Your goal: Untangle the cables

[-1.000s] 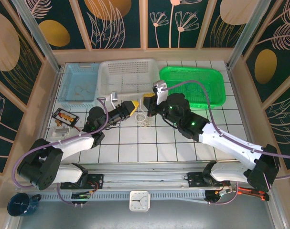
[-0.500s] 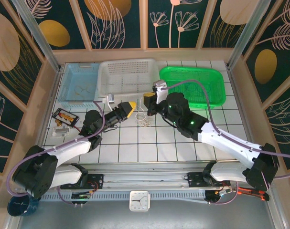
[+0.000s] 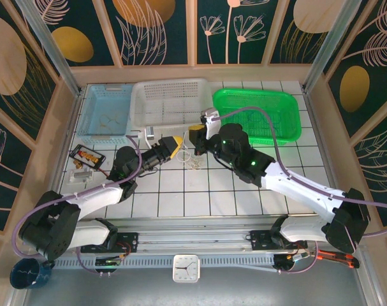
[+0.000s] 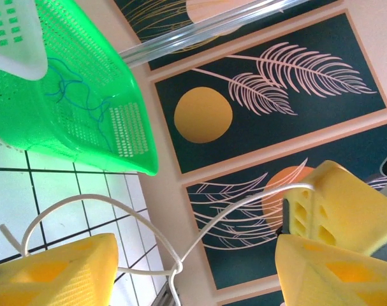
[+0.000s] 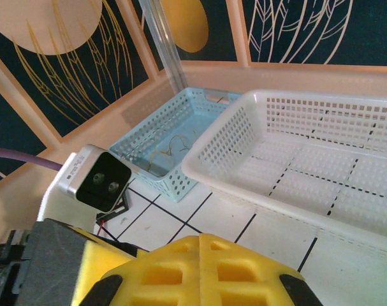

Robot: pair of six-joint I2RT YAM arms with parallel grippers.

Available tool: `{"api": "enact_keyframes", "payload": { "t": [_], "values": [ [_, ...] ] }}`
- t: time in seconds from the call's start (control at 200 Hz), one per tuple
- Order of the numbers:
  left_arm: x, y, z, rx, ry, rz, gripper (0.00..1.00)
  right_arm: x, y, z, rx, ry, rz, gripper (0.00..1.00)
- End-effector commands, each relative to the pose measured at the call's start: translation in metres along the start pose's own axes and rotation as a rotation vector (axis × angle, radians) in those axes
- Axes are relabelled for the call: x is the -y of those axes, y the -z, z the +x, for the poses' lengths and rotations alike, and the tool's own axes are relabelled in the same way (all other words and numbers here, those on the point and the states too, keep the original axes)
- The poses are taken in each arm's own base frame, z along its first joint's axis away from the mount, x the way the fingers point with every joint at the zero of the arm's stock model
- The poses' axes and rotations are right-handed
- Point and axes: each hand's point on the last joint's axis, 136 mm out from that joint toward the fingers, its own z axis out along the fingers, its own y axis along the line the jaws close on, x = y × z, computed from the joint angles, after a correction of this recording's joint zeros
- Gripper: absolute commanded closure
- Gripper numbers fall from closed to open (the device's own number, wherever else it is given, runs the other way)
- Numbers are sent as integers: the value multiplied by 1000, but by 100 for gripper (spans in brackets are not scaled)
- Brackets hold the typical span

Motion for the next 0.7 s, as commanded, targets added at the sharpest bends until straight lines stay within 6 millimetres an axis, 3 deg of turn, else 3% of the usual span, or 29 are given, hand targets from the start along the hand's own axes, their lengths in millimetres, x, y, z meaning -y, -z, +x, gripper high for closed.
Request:
{"api": "enact_keyframes", "payload": {
  "t": [0.0, 0.33, 0.691],
  "values": [
    [12, -4, -5, 14, -13, 40, 34, -13, 3, -17, 57, -14, -40, 100],
    [11, -6, -10, 42, -6, 36, 41, -29, 8, -10, 52, -16, -74, 100],
    [7, 0, -17, 101, 37, 41, 41, -35, 16, -8, 86, -37, -93, 100]
  ]
}}
